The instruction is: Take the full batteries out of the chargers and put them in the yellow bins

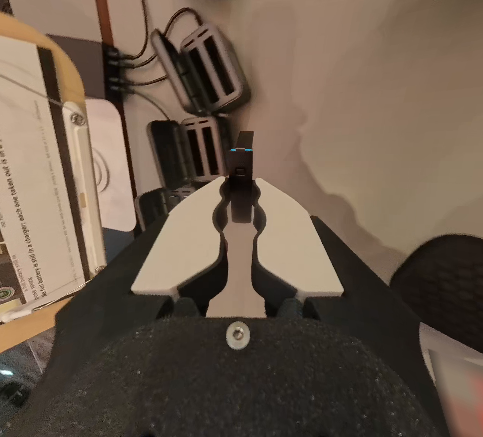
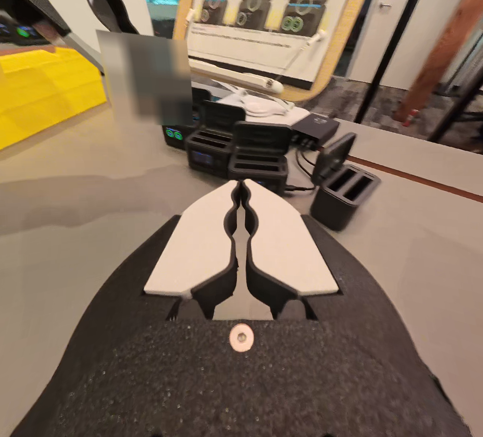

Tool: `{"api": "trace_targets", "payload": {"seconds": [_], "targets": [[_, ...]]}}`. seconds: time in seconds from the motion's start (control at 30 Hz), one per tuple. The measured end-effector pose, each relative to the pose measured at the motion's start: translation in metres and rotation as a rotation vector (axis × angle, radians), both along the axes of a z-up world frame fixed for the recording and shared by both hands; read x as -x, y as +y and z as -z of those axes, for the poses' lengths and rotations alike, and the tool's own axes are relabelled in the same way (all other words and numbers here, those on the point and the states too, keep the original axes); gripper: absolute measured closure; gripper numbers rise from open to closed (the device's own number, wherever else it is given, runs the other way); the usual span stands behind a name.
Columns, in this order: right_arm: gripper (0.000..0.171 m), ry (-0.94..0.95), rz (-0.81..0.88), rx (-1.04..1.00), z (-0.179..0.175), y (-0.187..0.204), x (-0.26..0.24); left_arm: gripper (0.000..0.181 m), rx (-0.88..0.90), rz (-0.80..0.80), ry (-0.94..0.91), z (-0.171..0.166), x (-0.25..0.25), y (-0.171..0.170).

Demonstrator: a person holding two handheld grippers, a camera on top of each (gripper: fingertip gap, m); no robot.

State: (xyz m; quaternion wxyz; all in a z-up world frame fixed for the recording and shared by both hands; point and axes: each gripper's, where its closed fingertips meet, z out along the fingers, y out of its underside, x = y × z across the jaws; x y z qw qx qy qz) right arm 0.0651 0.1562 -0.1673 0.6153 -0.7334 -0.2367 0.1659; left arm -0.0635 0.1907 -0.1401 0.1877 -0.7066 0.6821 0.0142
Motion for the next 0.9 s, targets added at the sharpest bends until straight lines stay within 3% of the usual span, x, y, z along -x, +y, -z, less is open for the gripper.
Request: {"api": "trace_targets", "payload": {"seconds": [0.37, 0.67, 0.9], "targets": [[0.171, 0.052, 0.218, 0.016, 0.0, 0.003, -0.077, 0.165, 0.057, -0.106, 0.049, 0.03, -0.003, 0.057], [0.171, 0.048, 0.232, 0.018, 0.002, 0.004, -0.083, 0.166, 0.156, -0.175, 0.063, 0.061, 0.004, 0.066], [0.171, 0.043, 0.215, 0.013, 0.001, 0.003, -0.079, 0.166, 0.196, -0.183, 0.028, 0.063, -0.001, 0.065]]}}
